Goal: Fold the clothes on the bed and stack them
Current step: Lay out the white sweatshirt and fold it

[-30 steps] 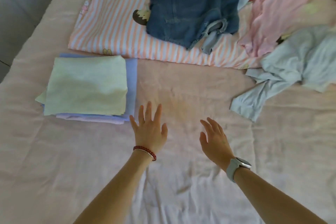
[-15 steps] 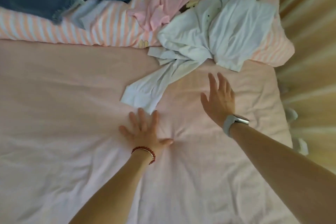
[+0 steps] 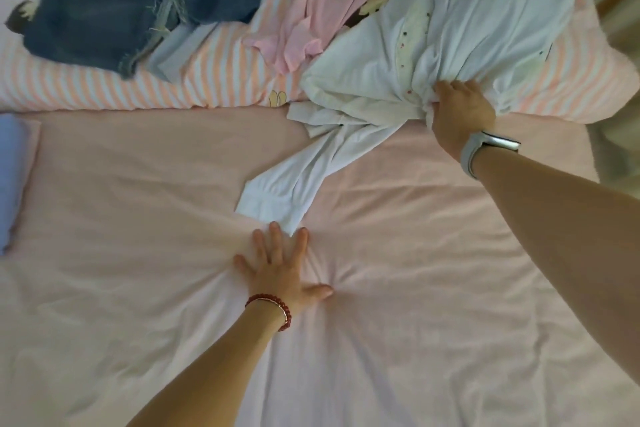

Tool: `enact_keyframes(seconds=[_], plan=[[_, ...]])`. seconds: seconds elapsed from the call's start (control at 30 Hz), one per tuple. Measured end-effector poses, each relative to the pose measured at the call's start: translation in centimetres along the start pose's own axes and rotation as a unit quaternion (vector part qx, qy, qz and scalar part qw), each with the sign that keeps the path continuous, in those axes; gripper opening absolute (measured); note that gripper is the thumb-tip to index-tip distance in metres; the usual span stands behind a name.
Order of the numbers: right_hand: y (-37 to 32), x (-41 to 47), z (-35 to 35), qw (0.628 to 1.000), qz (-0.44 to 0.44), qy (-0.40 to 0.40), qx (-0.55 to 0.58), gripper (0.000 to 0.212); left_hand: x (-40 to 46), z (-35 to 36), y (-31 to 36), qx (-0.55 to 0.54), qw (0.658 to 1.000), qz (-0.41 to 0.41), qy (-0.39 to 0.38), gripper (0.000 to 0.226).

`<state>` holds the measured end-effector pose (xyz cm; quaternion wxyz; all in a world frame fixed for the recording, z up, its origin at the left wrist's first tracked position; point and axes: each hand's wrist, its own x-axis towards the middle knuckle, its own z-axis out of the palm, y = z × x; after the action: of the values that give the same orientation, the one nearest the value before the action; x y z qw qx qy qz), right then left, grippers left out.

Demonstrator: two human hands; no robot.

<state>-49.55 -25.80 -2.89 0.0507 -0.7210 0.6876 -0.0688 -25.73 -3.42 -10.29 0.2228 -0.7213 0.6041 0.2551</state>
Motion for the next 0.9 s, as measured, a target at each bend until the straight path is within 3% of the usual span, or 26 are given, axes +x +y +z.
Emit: enact_keyframes(seconds=[0.13,0.2,0.23,0.3,0.33,0.37,0.43,0.5,0.6,0.73,0.8,0.9], plan=[[-3.2,-7.5,0.9,0.983,-0.017,-0.052,0.178,0.023,0.1,-1.4,-0.6,-0.041,0.999,0.012,-0.021,0.097],[-5.6,-13.8,1.1,0.966,-0.075,-0.080,0.235,0.023,-0.4,-2.6,-1.5,-0.104,0.993,0.046,0.003,0.069],[-6.7,-17.3,1.1,0.956,-0.100,-0.097,0.258,0.021,-1.0,-3.2,-2.1,-0.194,0.978,0.064,0.035,0.045],[-8.5,-24.4,1.4,0.939,-0.120,-0.139,0.292,0.017,-2.6,-4.1,-3.4,-0.444,0.891,0.045,0.078,0.010],[-9.1,-28.1,1.6,0.932,-0.115,-0.167,0.299,0.017,-3.6,-4.1,-3.9,-0.534,0.841,0.020,0.081,0.008],[-9.5,-31.7,1.7,0.926,-0.101,-0.200,0.304,0.019,-4.7,-3.8,-4.3,-0.578,0.812,0.005,0.074,0.012],[-10.0,-36.9,1.5,0.915,-0.060,-0.256,0.306,0.024,-7.0,-2.9,-4.5,-0.610,0.793,0.006,0.017,0.041],[-10.1,-39.9,1.1,0.913,-0.043,-0.279,0.296,0.026,-9.4,-1.7,-3.9,-0.614,0.786,0.025,-0.066,0.068],[-9.6,-41.7,0.4,0.912,-0.077,-0.317,0.250,0.025,-12.6,0.4,-1.7,-0.609,0.780,0.091,-0.111,0.079],[-7.5,-42.3,-0.7,0.918,-0.083,-0.312,0.229,0.033,-15.0,1.8,0.0,-0.569,0.817,0.091,-0.026,0.055],[-6.7,-42.3,-1.7,0.936,-0.008,-0.247,0.252,0.036,-15.9,1.8,-1.0,-0.542,0.833,0.107,-0.011,0.044],[-6.9,-41.5,-2.7,0.946,0.093,-0.137,0.280,0.033,-18.4,2.5,-4.8,-0.434,0.883,0.169,-0.063,0.037]])
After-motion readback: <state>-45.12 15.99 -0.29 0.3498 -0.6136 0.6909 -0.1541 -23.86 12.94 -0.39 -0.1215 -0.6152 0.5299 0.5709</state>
